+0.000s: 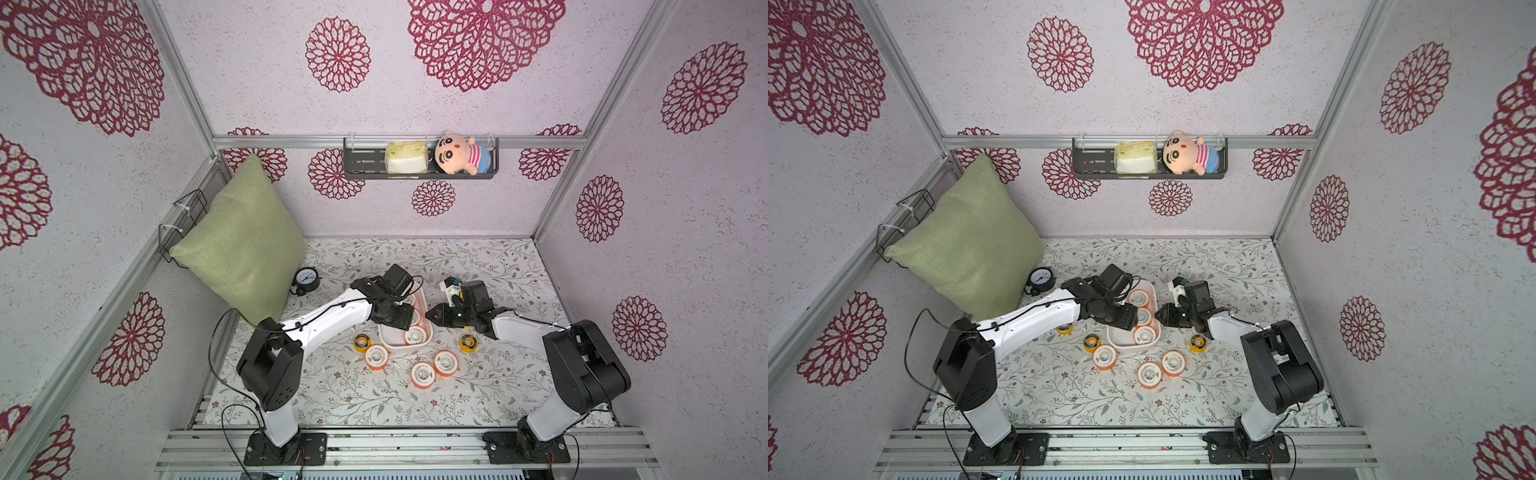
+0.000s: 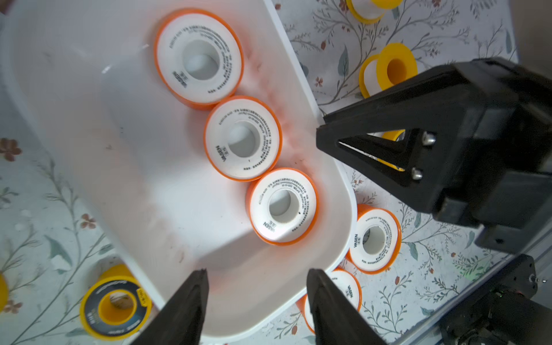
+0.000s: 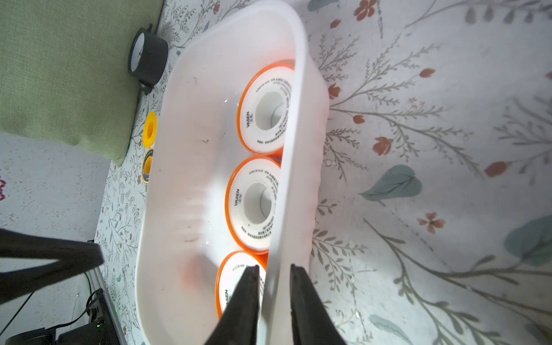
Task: Put the sealing tape into the storage box
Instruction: Place the sealing tape in the storage box, then pick up the sealing tape at the center of the board.
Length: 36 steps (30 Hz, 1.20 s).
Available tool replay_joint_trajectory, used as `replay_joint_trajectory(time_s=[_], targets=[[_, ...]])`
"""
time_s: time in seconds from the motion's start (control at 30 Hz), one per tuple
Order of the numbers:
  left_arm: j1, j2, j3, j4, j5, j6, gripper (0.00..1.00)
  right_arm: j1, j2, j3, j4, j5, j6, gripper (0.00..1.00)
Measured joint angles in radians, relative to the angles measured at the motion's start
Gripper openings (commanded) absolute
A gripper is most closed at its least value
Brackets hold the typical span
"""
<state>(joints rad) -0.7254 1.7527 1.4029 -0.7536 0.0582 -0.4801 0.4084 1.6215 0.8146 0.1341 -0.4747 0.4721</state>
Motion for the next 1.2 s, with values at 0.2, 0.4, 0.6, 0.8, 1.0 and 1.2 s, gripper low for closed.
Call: replay_joint_trajectory(time_s=[0.2, 0.4, 0.6, 0.8, 1.0, 1.2], targets=[[0.071, -0.140, -0.129, 0.060, -0.070, -0.040, 0.60, 0.000, -0.058, -0.002, -0.022, 0.038, -0.003, 0.34], [0.139, -0.262, -0.260, 0.136, -0.119, -0.081, 0.60, 0.000, -0.140, -0.004, -0.076, 0.108, -0.028, 0.35], [0.200, -0.348, -0.355, 0.195, -0.139, -0.101, 0.60, 0.000, -0.204, -0.024, -0.126, 0.153, -0.064, 0.35], [0.255, -0.404, -0.427, 0.238, -0.139, -0.121, 0.60, 0.000, -0.249, -0.051, -0.175, 0.189, -0.092, 0.35], [0.286, -0.433, -0.463, 0.260, -0.137, -0.122, 0.61, 0.000, -0.292, -0.064, -0.235, 0.279, -0.111, 0.35], [0.302, -0.443, -0.473, 0.266, -0.130, -0.110, 0.61, 0.000, -0.297, -0.064, -0.300, 0.373, -0.118, 0.38]])
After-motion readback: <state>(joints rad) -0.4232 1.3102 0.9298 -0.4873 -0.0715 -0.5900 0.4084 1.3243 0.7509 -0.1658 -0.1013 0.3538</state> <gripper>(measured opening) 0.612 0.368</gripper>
